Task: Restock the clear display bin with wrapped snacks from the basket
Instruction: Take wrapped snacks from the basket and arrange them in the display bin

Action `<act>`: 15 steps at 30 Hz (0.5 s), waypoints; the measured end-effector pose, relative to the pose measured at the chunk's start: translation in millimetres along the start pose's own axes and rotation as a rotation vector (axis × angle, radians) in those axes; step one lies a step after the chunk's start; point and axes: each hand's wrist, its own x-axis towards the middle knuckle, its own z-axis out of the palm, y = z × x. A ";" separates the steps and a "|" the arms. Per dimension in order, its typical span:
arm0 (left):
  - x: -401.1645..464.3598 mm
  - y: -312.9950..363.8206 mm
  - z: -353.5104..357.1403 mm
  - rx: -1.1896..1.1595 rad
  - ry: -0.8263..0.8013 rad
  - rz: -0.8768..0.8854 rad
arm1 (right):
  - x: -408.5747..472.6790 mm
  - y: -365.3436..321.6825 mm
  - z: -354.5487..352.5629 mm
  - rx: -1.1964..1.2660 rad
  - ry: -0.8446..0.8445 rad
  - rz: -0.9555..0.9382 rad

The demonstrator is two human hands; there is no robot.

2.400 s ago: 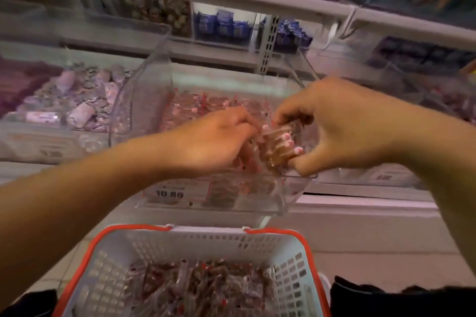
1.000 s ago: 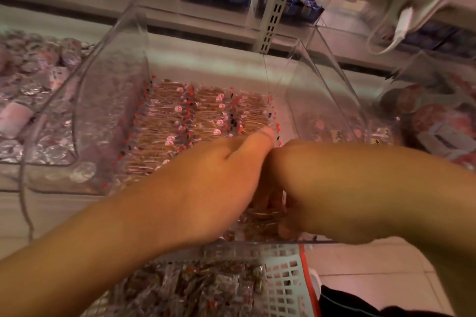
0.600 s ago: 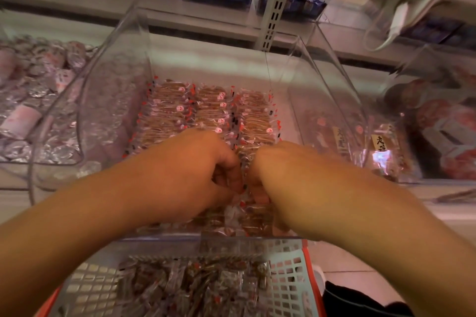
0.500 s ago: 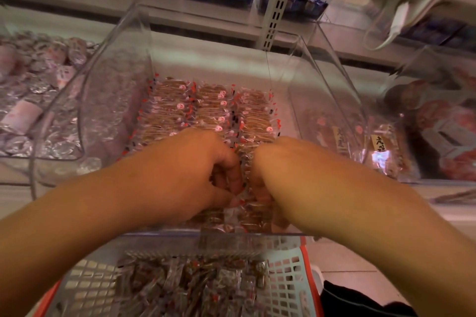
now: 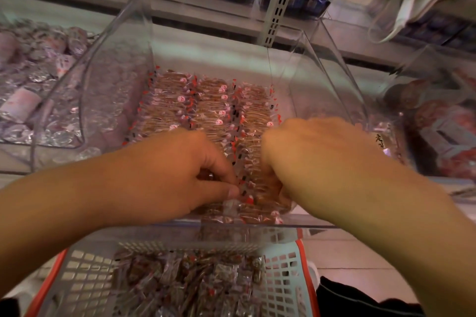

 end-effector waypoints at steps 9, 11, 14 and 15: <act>-2.7 -1.9 -1.8 0.078 0.079 -0.025 | 6.5 1.7 2.9 -0.100 0.111 0.082; -4.8 -3.3 -4.8 0.116 0.088 -0.034 | 5.0 -1.4 -2.9 -0.074 0.096 0.093; -7.4 -6.5 -6.5 0.137 0.077 -0.038 | 4.7 -8.5 -5.1 0.108 -0.030 0.086; -7.8 -6.9 -6.2 0.145 0.087 -0.031 | 5.2 -9.0 -4.1 0.143 -0.118 0.085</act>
